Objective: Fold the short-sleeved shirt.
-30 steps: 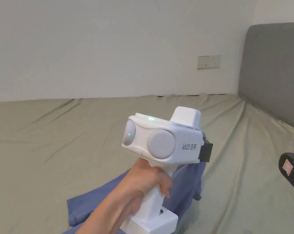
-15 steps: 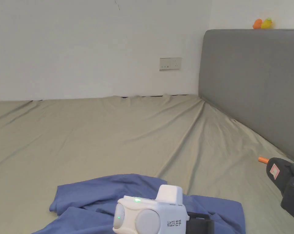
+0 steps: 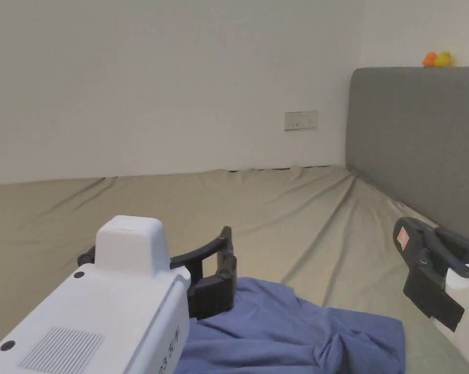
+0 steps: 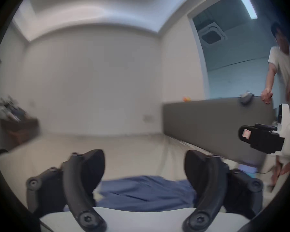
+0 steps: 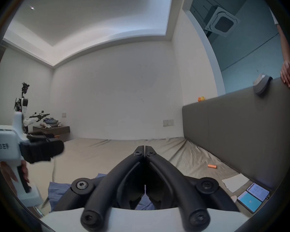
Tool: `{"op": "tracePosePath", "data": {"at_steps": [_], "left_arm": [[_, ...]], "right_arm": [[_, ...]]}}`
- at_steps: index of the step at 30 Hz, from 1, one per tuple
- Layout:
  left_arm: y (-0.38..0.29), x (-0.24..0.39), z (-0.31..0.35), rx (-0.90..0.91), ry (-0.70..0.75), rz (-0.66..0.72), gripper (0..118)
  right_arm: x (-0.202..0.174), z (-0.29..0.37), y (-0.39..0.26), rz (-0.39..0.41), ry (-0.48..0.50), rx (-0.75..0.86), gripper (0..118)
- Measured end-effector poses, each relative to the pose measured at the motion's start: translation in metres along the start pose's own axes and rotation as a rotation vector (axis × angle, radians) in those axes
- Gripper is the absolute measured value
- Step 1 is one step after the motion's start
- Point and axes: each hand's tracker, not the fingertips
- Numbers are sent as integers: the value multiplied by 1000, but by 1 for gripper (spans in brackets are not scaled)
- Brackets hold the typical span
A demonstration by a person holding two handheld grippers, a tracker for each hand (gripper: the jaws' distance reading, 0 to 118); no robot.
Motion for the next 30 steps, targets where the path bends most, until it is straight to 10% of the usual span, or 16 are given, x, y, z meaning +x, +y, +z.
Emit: {"op": "tracePosePath", "data": {"at_steps": [3,9,16,18,20,30], "left_arm": [[-15,-10,41,-25,206,-111,0],[-49,-52,76,-269,259,146,0],[-56,-75,66,-314,305,5,0],[-64,-93,52,-387,251,43,25],[-75,-122,31,-511,191,145,116],[-150,-220,-70,-892,367,307,109]], "right_arm": [[-23,18,-5,67,12,31,0],[-48,27,-33,18,44,-65,0],[-54,15,-29,42,71,-54,0],[-53,11,-30,25,94,-68,0],[-52,5,-33,24,100,-75,0],[-43,-45,-65,13,113,-173,0]]}}
